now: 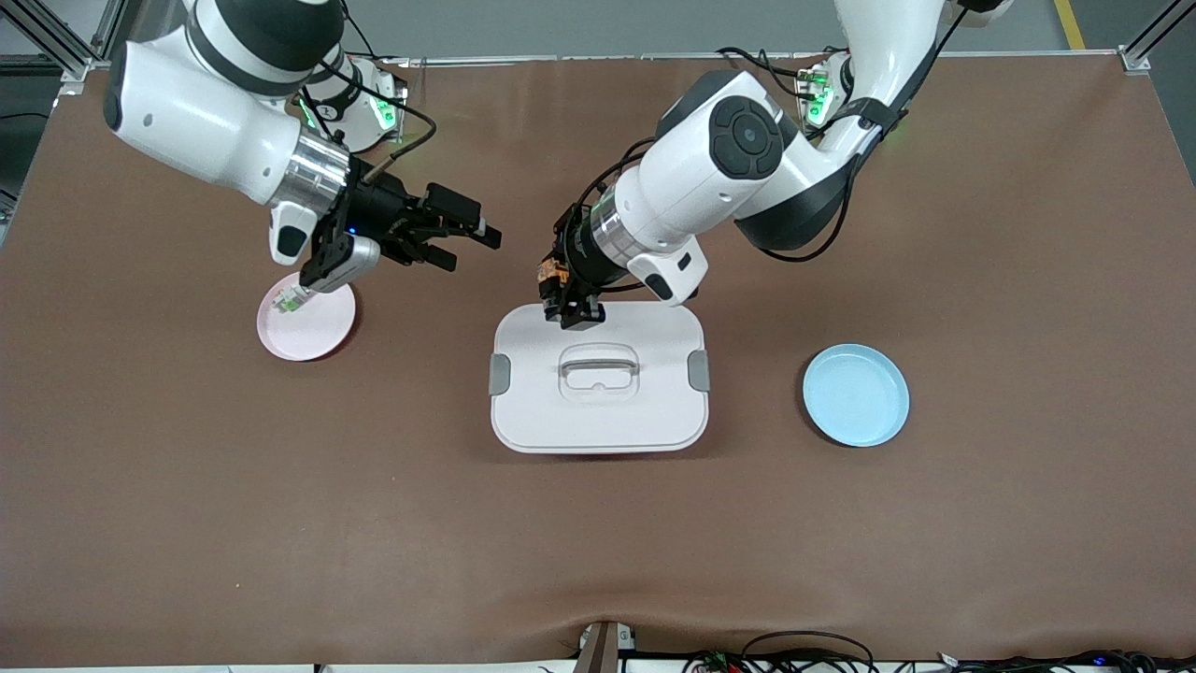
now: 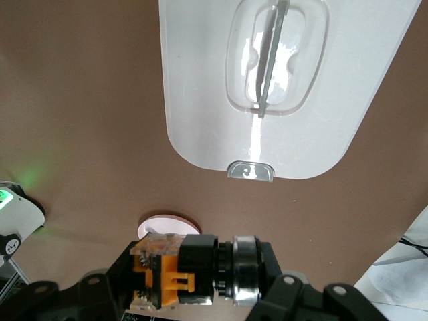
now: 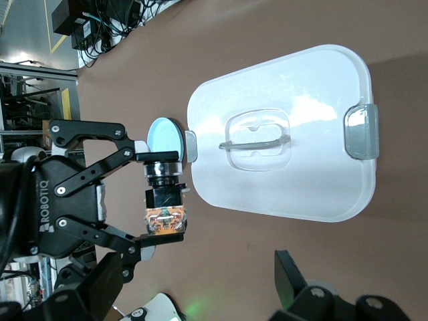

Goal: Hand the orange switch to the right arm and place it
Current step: 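Bring the switch toward the right gripper above the white box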

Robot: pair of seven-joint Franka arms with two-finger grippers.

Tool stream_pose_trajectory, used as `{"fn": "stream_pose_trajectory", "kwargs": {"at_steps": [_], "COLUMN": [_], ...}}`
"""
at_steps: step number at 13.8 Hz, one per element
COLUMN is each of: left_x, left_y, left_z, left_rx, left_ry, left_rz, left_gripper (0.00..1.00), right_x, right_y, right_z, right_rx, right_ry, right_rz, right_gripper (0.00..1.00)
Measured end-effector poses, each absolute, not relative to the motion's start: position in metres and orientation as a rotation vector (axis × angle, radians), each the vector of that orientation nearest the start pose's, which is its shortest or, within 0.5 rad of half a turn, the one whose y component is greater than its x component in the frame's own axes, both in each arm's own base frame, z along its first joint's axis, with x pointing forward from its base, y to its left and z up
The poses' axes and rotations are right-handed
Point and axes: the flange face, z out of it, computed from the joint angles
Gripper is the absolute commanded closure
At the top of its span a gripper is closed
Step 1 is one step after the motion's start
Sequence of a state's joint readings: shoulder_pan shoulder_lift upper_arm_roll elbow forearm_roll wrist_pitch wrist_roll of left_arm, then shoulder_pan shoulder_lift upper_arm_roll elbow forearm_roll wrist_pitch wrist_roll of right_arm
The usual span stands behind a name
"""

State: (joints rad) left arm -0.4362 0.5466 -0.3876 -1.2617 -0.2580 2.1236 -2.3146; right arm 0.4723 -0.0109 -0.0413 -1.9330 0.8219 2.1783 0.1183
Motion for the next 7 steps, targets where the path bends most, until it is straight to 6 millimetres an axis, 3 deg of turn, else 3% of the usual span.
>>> {"fn": "stream_pose_trajectory", "kwargs": {"at_steps": [3,7], "left_x": [0.546,0.538], "left_y": [-0.5,-0.508], "left_z": [0.502,0.502], "left_rx": [1.824,1.84], "left_ry": [2.028,2.016], "left_rz": [-0.598,-0.602], "left_gripper": [1.0,1.0], "right_x": [0.526,0.533], "right_y": [0.272,0.294], "right_z": [0.51,0.495], "right_rx": [-2.377,-2.364], "right_ry": [0.129,0.149], "right_rz": [-0.038,-0.064], "right_gripper": [0.0,0.0]}}
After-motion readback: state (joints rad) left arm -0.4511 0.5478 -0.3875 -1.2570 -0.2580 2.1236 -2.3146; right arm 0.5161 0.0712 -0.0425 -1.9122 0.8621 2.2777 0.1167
